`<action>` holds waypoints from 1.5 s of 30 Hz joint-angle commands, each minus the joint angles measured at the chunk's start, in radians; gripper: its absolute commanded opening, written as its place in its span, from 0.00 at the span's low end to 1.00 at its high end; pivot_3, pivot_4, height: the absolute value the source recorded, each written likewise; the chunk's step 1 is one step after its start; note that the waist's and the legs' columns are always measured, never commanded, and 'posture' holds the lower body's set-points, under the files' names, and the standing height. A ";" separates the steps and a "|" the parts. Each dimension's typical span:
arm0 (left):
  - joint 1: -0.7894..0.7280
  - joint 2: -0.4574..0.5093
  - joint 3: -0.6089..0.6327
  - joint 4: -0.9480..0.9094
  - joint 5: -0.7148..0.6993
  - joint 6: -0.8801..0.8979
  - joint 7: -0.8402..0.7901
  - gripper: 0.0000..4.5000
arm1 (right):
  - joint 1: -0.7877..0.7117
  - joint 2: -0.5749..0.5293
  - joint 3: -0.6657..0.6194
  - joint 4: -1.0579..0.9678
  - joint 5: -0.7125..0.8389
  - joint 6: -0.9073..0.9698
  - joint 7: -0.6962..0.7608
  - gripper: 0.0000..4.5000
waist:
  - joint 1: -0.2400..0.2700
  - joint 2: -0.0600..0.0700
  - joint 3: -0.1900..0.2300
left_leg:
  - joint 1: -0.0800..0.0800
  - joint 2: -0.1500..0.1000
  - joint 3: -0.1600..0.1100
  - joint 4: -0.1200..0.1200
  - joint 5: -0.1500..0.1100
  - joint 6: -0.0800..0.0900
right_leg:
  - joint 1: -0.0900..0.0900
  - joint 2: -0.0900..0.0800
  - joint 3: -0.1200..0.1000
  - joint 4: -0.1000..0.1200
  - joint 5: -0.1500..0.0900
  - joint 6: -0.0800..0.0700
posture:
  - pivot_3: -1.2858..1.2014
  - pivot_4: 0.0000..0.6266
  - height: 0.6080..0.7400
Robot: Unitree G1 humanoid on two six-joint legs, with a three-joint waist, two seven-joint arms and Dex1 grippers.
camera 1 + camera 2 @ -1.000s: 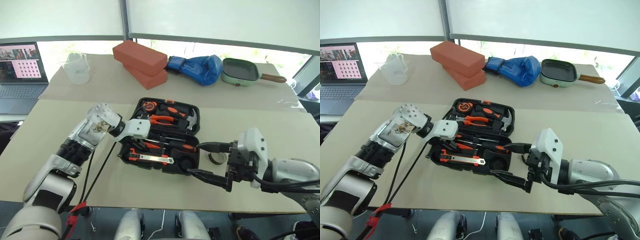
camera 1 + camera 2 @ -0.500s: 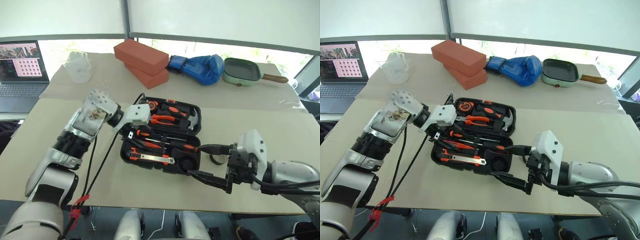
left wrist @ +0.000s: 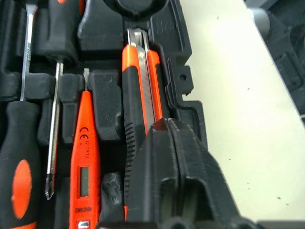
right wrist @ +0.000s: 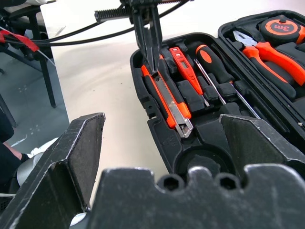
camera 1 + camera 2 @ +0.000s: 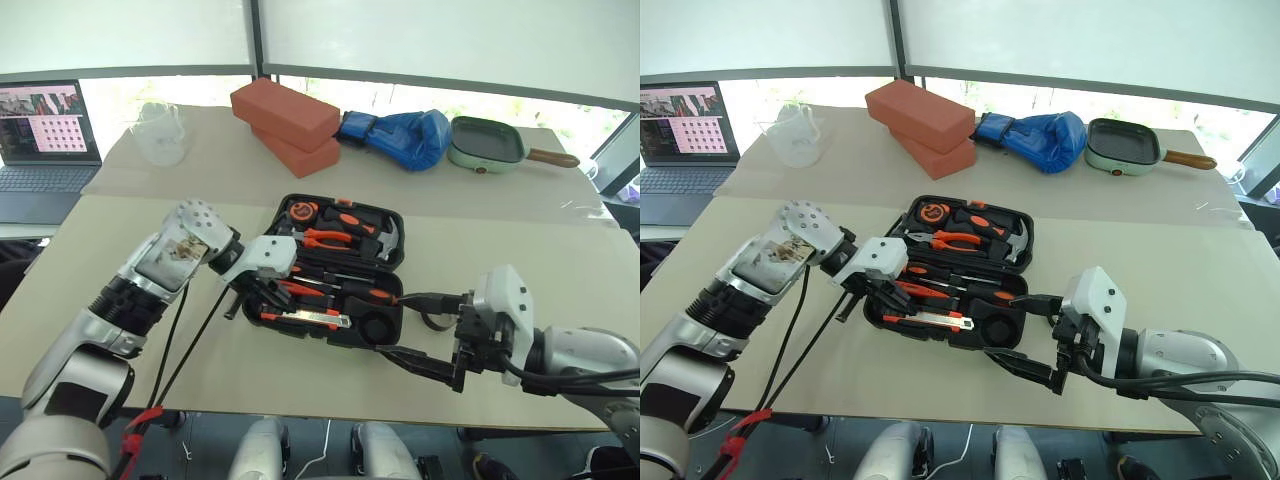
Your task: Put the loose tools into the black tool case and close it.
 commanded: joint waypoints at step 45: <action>0.074 -0.110 0.020 0.182 0.149 -0.156 0.108 0.02 | 0.009 -0.003 -0.037 -0.024 0.003 -0.015 -0.004 1.00 | 0.013 0.003 -0.003 | 0.015 0.002 -0.001 0.003 -0.001 0.001 | 0.018 -0.001 0.000 -0.002 -0.001 -0.001 | 0.52 0.24 0.99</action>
